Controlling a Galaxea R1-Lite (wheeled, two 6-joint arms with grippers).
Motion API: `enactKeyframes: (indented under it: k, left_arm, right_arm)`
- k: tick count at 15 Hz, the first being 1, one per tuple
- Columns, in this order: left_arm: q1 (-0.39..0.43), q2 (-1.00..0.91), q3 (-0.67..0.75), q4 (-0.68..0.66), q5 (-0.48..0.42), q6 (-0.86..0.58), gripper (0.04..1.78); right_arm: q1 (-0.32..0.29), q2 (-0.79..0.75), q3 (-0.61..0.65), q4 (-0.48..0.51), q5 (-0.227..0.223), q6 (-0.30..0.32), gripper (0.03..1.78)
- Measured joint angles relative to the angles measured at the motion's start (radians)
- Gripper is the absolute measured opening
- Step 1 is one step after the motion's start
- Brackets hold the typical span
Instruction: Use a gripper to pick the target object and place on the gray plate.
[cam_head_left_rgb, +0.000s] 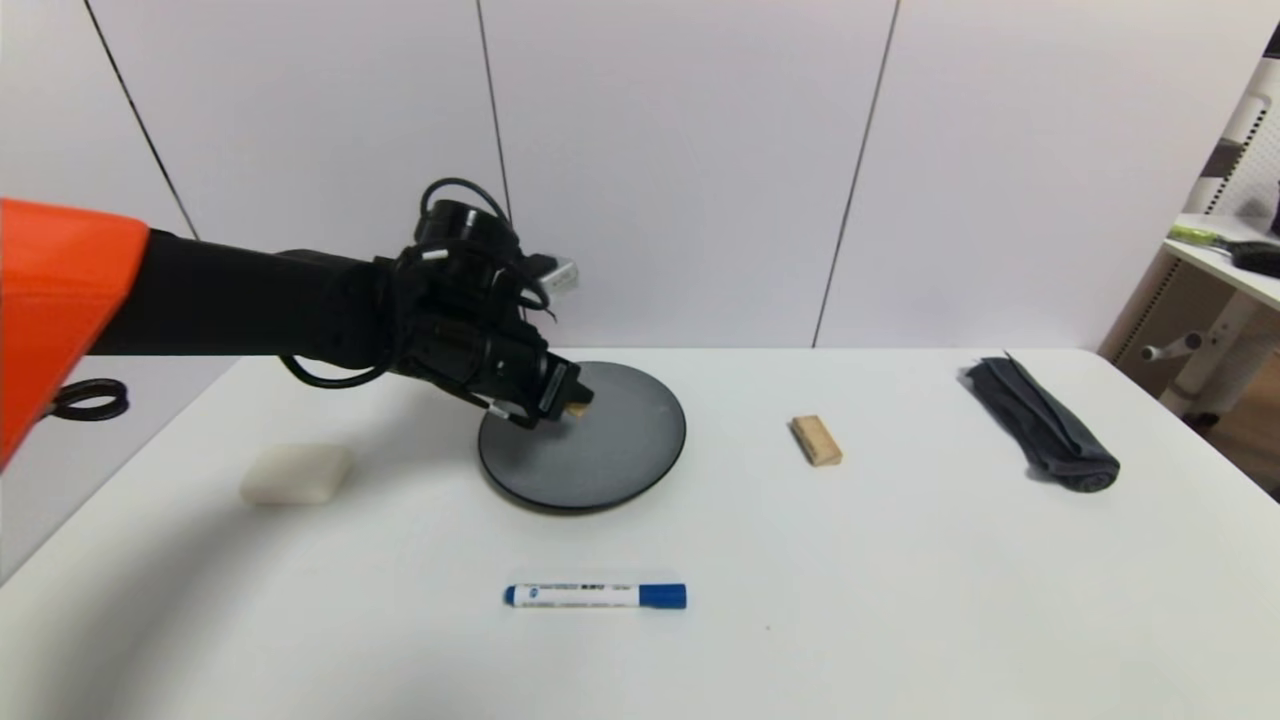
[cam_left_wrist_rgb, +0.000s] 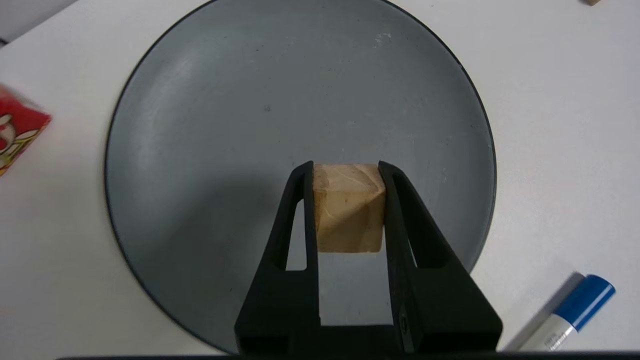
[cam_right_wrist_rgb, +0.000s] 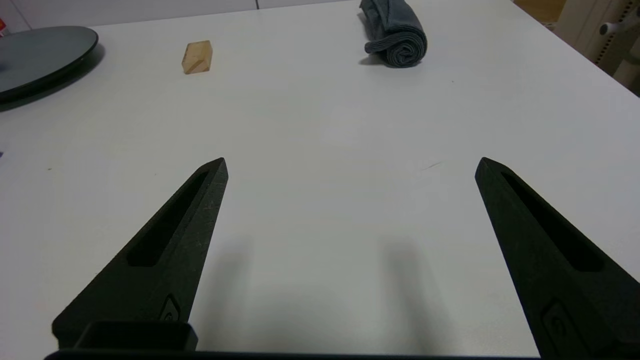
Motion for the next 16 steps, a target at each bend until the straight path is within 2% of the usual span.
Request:
enactKeyframes:
  k: [2,5,10,14,16]
  left_arm:
    - [-0.006,0.046,-0.042,0.000,0.000,-0.001,0.40]
    - [-0.007,0.078,-0.076,0.001,0.001,-0.002,0.81]
    - [-0.003,0.045,-0.082,0.001,0.016,0.001,1.24]
    - [0.019,-0.147,-0.020,0.009,0.144,0.017,1.42]
    - [0.075,-0.313,0.052,0.010,0.211,0.068,1.48]
  right_arm:
    - [0.000,0.000,0.000,0.000,0.000,0.000,1.71]
    - [0.000,0.000,0.000,0.000,0.000,0.000,1.71]
    - [0.000,0.000,0.000,0.000,0.000,0.000,1.71]
    - [0.000,0.000,0.000,0.000,0.000,0.000,1.71]
    - [0.000,0.000,0.000,0.000,0.000,0.000,1.71]
